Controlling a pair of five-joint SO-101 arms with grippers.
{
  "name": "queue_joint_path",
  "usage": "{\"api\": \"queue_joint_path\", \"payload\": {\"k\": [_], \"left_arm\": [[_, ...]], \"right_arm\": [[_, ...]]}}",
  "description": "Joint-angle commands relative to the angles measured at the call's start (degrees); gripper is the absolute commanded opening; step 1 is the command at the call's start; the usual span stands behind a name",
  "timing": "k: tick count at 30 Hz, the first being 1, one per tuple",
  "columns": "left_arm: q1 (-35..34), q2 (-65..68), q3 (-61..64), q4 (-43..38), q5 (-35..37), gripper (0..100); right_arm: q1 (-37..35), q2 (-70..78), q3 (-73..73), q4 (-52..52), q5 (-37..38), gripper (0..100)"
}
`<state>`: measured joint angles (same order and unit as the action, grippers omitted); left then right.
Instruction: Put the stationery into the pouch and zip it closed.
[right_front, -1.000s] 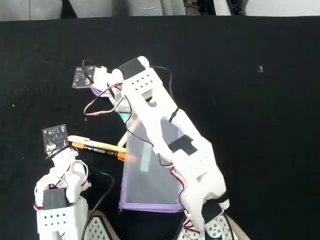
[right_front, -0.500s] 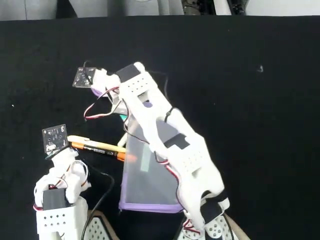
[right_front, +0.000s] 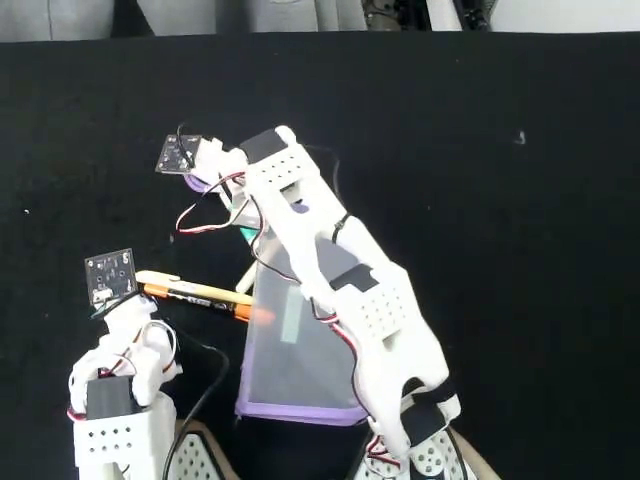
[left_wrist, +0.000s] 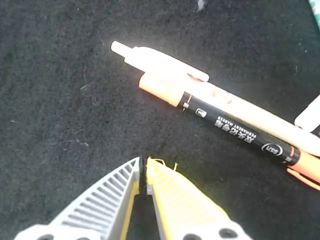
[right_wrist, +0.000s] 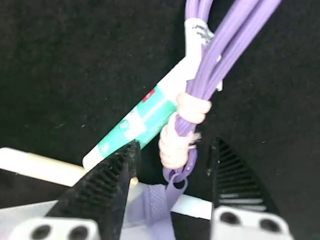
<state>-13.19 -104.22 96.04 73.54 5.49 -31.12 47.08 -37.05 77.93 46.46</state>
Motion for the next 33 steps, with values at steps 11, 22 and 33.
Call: {"api": "queue_joint_path", "payload": {"k": [11,22,33], "left_arm": [[-0.04,-0.09,1.27,-0.53,0.53,3],[-0.04,-0.09,1.27,-0.53,0.53,3],[-0.04,-0.09,1.27,-0.53,0.53,3]], "right_arm": [[1.32,0.92,-3.47,-1.49,0.0,6.0],[1.32,-1.19,-8.48,-0.09,-3.87,1.1],[1.93,-8.48,-40.57,17.23,-10.37,1.1]]}}
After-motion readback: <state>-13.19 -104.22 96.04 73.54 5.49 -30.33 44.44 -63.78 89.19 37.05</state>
